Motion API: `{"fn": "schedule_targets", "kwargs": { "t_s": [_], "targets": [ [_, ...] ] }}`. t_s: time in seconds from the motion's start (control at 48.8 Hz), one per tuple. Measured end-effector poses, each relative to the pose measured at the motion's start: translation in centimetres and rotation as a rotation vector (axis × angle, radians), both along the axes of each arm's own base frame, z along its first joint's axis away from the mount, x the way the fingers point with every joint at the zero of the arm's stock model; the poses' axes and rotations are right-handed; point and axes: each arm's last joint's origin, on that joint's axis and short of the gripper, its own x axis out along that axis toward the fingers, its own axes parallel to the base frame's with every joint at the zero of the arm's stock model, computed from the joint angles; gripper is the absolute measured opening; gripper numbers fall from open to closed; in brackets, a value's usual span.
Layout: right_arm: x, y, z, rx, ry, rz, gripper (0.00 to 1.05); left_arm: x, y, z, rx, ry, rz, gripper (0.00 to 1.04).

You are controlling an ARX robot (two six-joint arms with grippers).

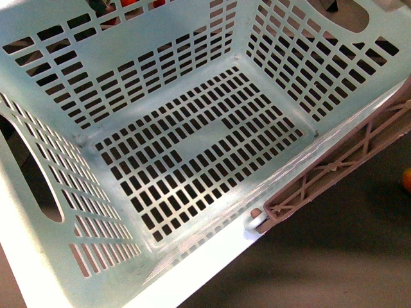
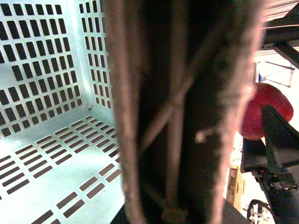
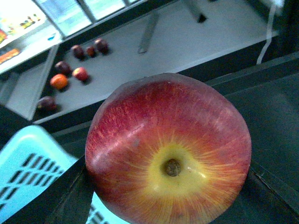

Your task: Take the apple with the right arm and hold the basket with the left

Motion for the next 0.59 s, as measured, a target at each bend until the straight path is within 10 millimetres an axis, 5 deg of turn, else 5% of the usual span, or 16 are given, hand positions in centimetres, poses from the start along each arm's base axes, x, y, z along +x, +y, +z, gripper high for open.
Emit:
{"fn": "schedule_targets", "kwargs": {
  "t_s": [0.287, 0.595],
  "targets": [
    [0.1, 6.4, -2.4, 0.080, 0.112, 0.168, 0.74, 0.0, 0.0, 0.0, 0.000, 0.000, 0.000, 0.06],
    [-1.3, 9.4, -3.4, 0.084, 0.158, 0.246, 0.74, 0.0, 0.0, 0.0, 0.000, 0.000, 0.000, 0.06]
  ]
}}
